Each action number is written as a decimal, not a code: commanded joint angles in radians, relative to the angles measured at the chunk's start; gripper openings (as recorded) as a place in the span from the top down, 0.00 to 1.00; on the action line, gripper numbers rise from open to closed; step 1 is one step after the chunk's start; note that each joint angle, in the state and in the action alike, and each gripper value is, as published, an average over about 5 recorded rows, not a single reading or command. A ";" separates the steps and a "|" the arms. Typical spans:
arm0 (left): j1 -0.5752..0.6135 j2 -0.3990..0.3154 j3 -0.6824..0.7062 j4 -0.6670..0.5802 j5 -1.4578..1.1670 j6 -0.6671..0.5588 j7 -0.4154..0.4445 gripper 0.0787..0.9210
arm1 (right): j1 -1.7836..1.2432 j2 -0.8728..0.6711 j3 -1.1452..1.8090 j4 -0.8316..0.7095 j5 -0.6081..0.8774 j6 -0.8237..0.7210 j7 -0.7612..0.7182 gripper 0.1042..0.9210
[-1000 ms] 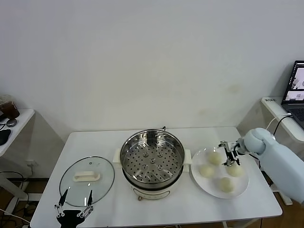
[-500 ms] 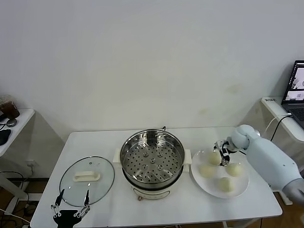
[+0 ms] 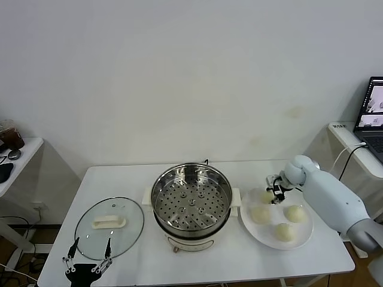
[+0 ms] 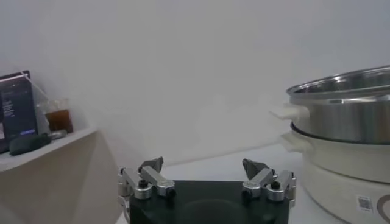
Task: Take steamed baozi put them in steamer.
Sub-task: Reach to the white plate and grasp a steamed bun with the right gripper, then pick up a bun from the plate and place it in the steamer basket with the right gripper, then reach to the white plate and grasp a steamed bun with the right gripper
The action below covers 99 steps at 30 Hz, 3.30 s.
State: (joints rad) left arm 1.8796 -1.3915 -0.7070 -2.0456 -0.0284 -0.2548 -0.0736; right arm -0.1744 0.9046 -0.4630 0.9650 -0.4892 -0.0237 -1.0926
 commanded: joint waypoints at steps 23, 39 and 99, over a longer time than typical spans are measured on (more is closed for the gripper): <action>-0.032 0.030 -0.017 0.004 -0.034 0.005 0.007 0.12 | 0.846 0.123 -0.650 0.270 0.718 0.270 -0.070 0.51; -0.042 0.015 -0.028 0.008 -0.033 0.009 0.009 0.12 | 0.673 0.339 -0.791 0.281 0.396 0.577 -0.033 0.50; -0.082 0.059 -0.069 0.016 -0.075 0.007 0.020 0.12 | 0.530 -0.318 -0.677 0.576 0.557 -0.321 -0.100 0.12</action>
State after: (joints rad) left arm 1.7976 -1.3338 -0.7754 -2.0292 -0.1017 -0.2478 -0.0539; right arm 0.5730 0.7644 -1.2331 1.5169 0.1212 -0.2512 -1.1421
